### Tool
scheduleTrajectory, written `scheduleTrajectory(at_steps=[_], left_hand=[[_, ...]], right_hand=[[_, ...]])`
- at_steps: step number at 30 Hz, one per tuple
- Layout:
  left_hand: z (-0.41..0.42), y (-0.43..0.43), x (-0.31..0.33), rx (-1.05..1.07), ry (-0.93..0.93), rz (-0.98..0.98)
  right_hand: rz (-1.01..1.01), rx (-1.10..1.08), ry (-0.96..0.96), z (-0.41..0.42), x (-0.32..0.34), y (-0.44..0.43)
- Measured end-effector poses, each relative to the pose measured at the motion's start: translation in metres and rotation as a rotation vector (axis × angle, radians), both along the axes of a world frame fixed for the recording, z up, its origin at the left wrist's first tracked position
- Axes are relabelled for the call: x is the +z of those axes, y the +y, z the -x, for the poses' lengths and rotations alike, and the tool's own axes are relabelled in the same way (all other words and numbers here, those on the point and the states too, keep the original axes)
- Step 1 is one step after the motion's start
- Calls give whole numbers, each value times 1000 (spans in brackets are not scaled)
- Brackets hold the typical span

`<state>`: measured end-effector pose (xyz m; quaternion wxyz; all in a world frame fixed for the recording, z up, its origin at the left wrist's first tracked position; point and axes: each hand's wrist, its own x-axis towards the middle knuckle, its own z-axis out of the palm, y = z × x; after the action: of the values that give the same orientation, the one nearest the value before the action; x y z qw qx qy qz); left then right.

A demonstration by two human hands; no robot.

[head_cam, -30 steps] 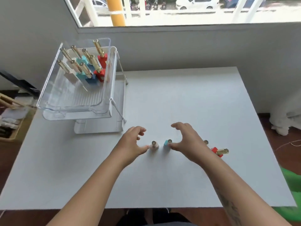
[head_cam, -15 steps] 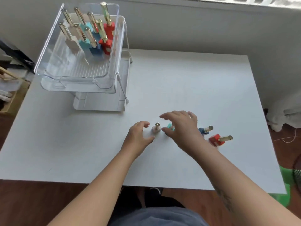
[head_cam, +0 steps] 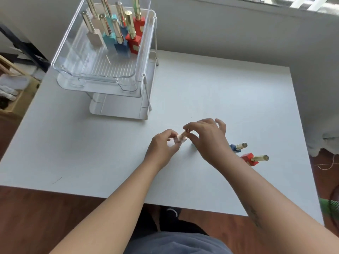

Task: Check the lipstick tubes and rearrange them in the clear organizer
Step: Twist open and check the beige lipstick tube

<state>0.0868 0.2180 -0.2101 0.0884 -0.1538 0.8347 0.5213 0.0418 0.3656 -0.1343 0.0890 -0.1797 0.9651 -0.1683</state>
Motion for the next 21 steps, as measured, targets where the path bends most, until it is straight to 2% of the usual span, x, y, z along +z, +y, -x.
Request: scheduleTrajectory(at_steps=[6, 12, 17, 21], left_hand=[[7, -32, 71, 37, 129, -109], [7, -54, 122, 129, 198, -288], [-2, -60, 131, 149, 210, -354], [-8, -62, 129, 177, 221, -368]], right_hand=[[404, -112, -177, 27, 58, -4], [786, -61, -337, 44, 101, -17], [890, -23, -397, 43, 101, -28], [891, -65, -354, 39, 97, -38]])
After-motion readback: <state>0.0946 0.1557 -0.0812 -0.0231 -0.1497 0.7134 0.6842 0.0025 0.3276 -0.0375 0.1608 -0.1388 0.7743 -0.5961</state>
